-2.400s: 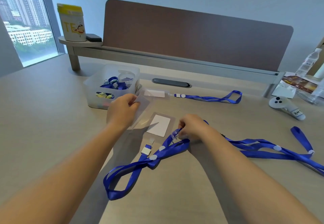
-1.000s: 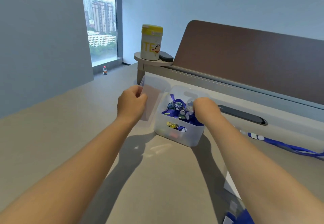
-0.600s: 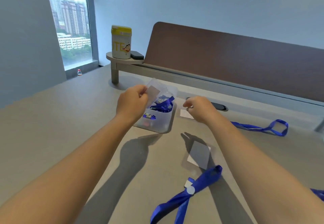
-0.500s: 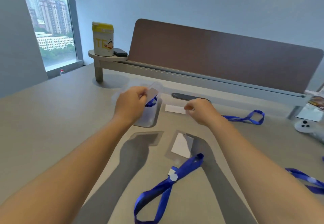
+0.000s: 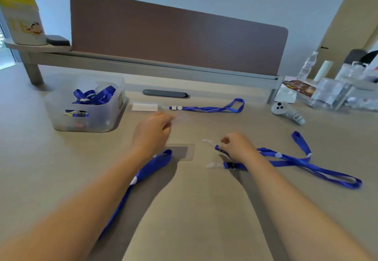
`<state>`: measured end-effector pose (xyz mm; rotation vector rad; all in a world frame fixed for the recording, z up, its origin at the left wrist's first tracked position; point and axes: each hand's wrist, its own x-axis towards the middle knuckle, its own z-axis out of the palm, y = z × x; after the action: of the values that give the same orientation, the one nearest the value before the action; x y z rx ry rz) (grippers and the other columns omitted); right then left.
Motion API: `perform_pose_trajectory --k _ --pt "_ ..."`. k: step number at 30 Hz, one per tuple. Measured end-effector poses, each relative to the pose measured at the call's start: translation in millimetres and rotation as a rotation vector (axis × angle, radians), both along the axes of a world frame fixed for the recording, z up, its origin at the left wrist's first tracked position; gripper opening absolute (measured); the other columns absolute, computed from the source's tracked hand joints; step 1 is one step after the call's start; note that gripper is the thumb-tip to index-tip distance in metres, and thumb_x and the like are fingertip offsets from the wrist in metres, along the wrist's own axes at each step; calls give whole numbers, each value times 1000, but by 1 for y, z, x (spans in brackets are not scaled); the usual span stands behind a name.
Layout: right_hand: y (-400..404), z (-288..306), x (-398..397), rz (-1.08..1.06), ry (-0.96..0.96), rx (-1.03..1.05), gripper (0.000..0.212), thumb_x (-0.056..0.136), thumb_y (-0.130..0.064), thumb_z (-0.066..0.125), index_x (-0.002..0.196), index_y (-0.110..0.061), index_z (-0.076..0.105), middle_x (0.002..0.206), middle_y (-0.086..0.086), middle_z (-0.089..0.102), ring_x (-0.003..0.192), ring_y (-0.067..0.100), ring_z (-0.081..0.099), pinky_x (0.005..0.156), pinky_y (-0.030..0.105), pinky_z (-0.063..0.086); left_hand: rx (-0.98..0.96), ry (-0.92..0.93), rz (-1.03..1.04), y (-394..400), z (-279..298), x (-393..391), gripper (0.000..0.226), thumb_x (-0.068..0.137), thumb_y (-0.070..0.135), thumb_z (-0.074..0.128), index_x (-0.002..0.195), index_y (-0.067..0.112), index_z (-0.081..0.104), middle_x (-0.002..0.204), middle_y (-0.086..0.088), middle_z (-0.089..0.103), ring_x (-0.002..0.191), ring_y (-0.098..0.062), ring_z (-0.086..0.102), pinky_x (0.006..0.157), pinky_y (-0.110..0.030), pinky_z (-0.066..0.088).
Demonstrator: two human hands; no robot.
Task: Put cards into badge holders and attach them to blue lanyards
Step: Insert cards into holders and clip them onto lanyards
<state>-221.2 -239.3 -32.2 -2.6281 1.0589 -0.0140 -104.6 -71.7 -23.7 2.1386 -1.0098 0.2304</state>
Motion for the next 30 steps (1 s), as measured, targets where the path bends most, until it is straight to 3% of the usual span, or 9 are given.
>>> perform_pose_trajectory --k 4,8,13,16,18,22,25,28,30 --pt "-8 -19 11 41 -12 5 27 88 -20 53 101 -3 68 91 12 64 81 22 55 65 27 41 43 18 15 -11 -3 5 28 91 8 43 111 8 62 112 -14 64 101 -29 56 86 -34 44" --pt "-14 -25 23 51 -7 -38 26 88 -19 51 67 -8 63 64 6 53 70 24 53 59 28 39 89 29 46 -17 -6 12 21 90 12 46 98 5 64 102 -15 65 92 -27 56 79 -35 44" --pt "-19 -22 29 34 -17 -146 28 91 -6 44 62 -8 46 75 8 46 71 26 48 52 26 33 28 9 86 -23 0 15 20 90 11 46 96 0 63 101 -18 64 81 -20 47 73 -32 42" --pt "-21 -12 32 -1 -173 -138 38 93 -5 36 57 -14 29 73 6 39 69 24 41 55 27 30 -12 1 80 -23 5 15 21 91 11 45 100 -1 60 105 -19 64 82 -16 46 71 -25 40" --pt "-19 0 36 -16 -330 -81 37 95 -7 32 59 -14 28 64 3 36 63 22 39 47 25 22 -53 2 78 -22 9 15 22 92 11 45 105 0 58 107 -19 64 84 -17 50 72 -24 41" --pt "-1 34 47 39 -574 97 23 97 -13 30 95 -3 50 76 3 50 65 20 44 54 28 32 -181 84 71 -22 22 16 34 92 9 44 125 10 51 117 -14 63 98 -25 58 78 -22 40" --pt "15 53 52 118 -629 176 18 97 -18 37 93 -9 53 73 -2 48 63 12 43 53 23 33 -332 284 69 -22 31 18 29 93 12 42 118 12 57 109 -7 58 93 -19 50 75 -27 42" --pt "26 61 57 128 -710 232 25 94 -20 46 97 -1 62 68 -1 50 73 16 48 66 28 38 -441 457 95 -22 38 18 24 93 17 44 107 8 61 98 -1 52 89 -18 46 69 -27 42" --pt "33 64 60 113 -753 316 30 93 -22 49 97 3 64 61 -3 49 63 13 47 64 29 39 -470 537 116 -20 42 18 22 92 18 46 104 8 62 97 -3 53 90 -22 48 75 -32 44"
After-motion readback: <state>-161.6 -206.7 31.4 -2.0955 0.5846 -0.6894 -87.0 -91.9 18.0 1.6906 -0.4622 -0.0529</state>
